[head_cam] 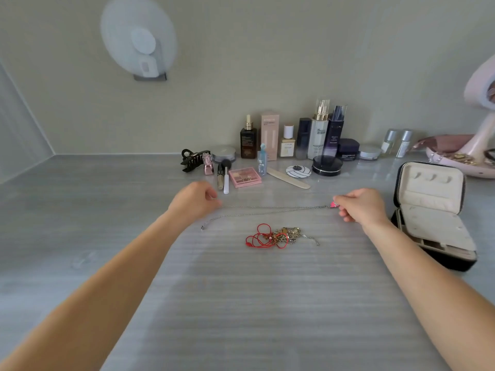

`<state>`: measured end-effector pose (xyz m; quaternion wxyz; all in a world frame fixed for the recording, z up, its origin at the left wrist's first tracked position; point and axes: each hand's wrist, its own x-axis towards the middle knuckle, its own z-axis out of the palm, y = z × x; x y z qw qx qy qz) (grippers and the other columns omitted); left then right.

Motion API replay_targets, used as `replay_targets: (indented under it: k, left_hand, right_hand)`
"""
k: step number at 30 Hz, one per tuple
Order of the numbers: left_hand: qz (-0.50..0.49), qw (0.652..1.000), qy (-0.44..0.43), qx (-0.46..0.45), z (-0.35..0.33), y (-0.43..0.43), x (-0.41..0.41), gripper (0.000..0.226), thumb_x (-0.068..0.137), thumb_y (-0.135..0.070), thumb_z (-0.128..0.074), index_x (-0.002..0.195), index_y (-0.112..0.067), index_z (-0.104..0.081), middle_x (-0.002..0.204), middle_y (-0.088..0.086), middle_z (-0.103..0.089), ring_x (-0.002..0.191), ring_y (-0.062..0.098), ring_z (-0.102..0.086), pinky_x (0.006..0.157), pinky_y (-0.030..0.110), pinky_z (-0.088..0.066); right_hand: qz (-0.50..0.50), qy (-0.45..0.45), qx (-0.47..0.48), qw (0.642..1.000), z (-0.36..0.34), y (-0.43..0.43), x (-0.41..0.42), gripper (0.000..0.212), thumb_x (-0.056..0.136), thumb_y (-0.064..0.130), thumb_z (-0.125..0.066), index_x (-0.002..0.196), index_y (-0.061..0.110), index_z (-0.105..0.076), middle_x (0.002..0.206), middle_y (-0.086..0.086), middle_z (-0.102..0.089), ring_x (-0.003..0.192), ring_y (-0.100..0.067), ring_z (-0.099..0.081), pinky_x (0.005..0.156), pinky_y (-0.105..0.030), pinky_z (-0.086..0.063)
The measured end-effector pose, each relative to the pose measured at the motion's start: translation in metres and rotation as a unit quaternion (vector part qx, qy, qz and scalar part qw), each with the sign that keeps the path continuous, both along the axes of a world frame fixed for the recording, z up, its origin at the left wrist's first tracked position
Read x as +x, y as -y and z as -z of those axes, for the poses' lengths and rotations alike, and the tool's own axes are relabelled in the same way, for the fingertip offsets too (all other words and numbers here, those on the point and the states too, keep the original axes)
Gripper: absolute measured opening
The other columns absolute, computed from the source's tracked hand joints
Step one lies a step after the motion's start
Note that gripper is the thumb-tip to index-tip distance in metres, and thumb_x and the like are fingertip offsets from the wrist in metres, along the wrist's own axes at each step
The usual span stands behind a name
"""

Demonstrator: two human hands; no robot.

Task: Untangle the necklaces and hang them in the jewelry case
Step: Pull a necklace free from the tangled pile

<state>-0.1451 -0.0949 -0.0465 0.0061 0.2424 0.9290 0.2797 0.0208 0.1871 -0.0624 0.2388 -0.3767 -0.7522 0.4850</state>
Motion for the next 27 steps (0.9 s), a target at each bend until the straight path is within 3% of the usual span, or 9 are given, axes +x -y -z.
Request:
replay_targets:
  k: [3, 6, 9, 12, 14, 18, 21, 23, 27]
  left_hand:
    - [0.089, 0.995, 0.032, 0.042, -0.006, -0.012, 0.027, 0.015, 0.078, -0.027, -0.070, 0.087, -0.016, -0.066, 0.084, -0.002, -0.063, 0.072, 0.014, -0.059, 0.059, 0.020, -0.048]
    - [0.202, 0.975, 0.088, 0.021, -0.012, -0.029, 0.059, 0.018, 0.076, -0.031, -0.073, 0.087, -0.016, -0.068, 0.079, -0.009, -0.062, 0.065, -0.002, -0.056, 0.051, 0.003, -0.039]
    - [0.249, 0.962, 0.112, -0.010, -0.010, -0.043, 0.083, 0.025, 0.071, -0.038, -0.075, 0.089, -0.023, -0.067, 0.081, -0.013, -0.057, 0.066, -0.005, -0.052, 0.056, 0.012, -0.039]
    - [0.249, 0.965, 0.064, -0.057, -0.002, -0.051, 0.093, 0.034, 0.069, -0.043, -0.075, 0.096, -0.025, -0.064, 0.092, -0.009, -0.053, 0.081, 0.006, -0.050, 0.068, 0.020, -0.039]
    - [0.242, 0.968, 0.034, -0.060, 0.001, -0.051, 0.096, 0.029, 0.072, -0.038, -0.073, 0.095, -0.023, -0.064, 0.092, -0.006, -0.051, 0.084, 0.011, -0.050, 0.072, 0.023, -0.040]
    - [0.233, 0.972, 0.035, -0.028, 0.002, -0.045, 0.090, 0.010, 0.080, -0.019, -0.064, 0.089, -0.017, -0.067, 0.080, -0.010, -0.054, 0.070, 0.006, -0.052, 0.055, 0.005, -0.037]
    - [0.215, 0.975, 0.051, -0.002, 0.001, -0.037, 0.084, 0.003, 0.081, -0.016, -0.063, 0.081, -0.018, -0.064, 0.076, -0.009, -0.059, 0.067, 0.008, -0.056, 0.054, 0.007, -0.040]
    - [0.196, 0.977, 0.070, 0.032, 0.000, -0.032, 0.078, 0.012, 0.082, -0.014, -0.062, 0.074, -0.021, -0.058, 0.076, -0.005, -0.060, 0.065, 0.009, -0.057, 0.053, 0.011, -0.042]
    - [0.170, 0.972, 0.124, 0.102, -0.010, -0.020, 0.071, 0.013, 0.086, -0.011, -0.059, 0.076, -0.018, -0.057, 0.072, 0.001, -0.063, 0.052, -0.001, -0.054, 0.047, 0.011, -0.038]
  right_hand:
    - [-0.052, -0.018, 0.067, 0.996, -0.002, 0.012, 0.006, 0.015, 0.082, 0.015, -0.065, 0.069, 0.009, -0.063, 0.064, -0.004, -0.061, 0.049, -0.013, -0.054, 0.043, -0.020, -0.043]
    - [-0.135, -0.001, 0.102, 0.986, -0.012, 0.030, 0.010, 0.011, 0.080, 0.020, -0.069, 0.071, 0.015, -0.064, 0.055, 0.004, -0.059, 0.047, -0.008, -0.053, 0.047, -0.015, -0.038]
    - [-0.225, 0.030, 0.131, 0.965, -0.018, 0.050, 0.009, 0.011, 0.078, 0.021, -0.071, 0.069, 0.019, -0.066, 0.045, 0.010, -0.058, 0.041, -0.001, -0.049, 0.047, -0.013, -0.037]
    - [-0.275, 0.064, 0.193, 0.940, -0.015, 0.062, 0.008, 0.003, 0.077, 0.022, -0.072, 0.077, 0.019, -0.072, 0.058, 0.012, -0.060, 0.045, 0.000, -0.048, 0.053, -0.016, -0.038]
    - [-0.311, 0.098, 0.216, 0.920, -0.014, 0.065, 0.009, 0.009, 0.076, 0.025, -0.073, 0.084, 0.022, -0.072, 0.063, 0.014, -0.059, 0.052, 0.001, -0.051, 0.054, -0.015, -0.038]
    - [-0.339, 0.152, 0.249, 0.895, -0.011, 0.067, 0.011, 0.015, 0.076, 0.026, -0.073, 0.090, 0.021, -0.069, 0.073, 0.009, -0.058, 0.066, -0.010, -0.053, 0.059, -0.020, -0.041]
    - [-0.319, 0.145, 0.274, 0.896, -0.012, 0.067, 0.013, 0.009, 0.081, 0.025, -0.067, 0.085, 0.017, -0.068, 0.075, 0.002, -0.064, 0.069, -0.014, -0.058, 0.066, -0.026, -0.045]
    - [-0.306, 0.134, 0.276, 0.901, -0.013, 0.066, 0.014, 0.009, 0.085, 0.024, -0.063, 0.082, 0.016, -0.066, 0.073, -0.002, -0.067, 0.068, -0.017, -0.062, 0.068, -0.027, -0.048]
    - [-0.292, 0.102, 0.217, 0.926, -0.018, 0.065, 0.017, 0.011, 0.090, 0.020, -0.055, 0.083, 0.016, -0.063, 0.060, 0.005, -0.063, 0.045, 0.003, -0.054, 0.049, -0.013, -0.038]
